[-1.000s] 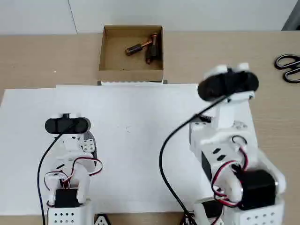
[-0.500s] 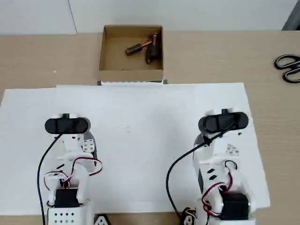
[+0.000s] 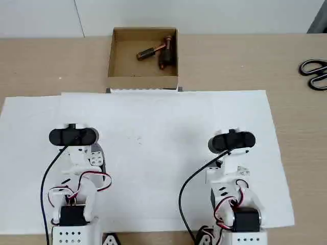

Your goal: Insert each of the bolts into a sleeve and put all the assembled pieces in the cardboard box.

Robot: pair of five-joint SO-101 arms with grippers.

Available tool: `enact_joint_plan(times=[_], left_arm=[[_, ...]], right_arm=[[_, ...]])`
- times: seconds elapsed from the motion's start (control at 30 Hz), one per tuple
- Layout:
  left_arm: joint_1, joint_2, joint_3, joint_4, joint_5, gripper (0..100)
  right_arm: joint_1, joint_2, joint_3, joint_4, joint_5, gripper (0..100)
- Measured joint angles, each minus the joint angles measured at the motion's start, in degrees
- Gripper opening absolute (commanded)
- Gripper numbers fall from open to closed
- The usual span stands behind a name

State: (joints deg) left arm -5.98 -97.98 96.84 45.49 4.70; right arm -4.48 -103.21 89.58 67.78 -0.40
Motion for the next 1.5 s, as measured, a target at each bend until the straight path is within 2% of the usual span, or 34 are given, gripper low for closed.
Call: enact_joint_plan(times=[0.17,1.5], left_arm=[[0.0,0.0,0.0,0.0,0.0,1],[0.0,0.0,0.0,0.0,0.0,1]], right_arm=[[0.5,0.0,3.3,-1.5,0.0,0.3],[1.5,-0.1,3.4,-1.9,0.2,0.3]])
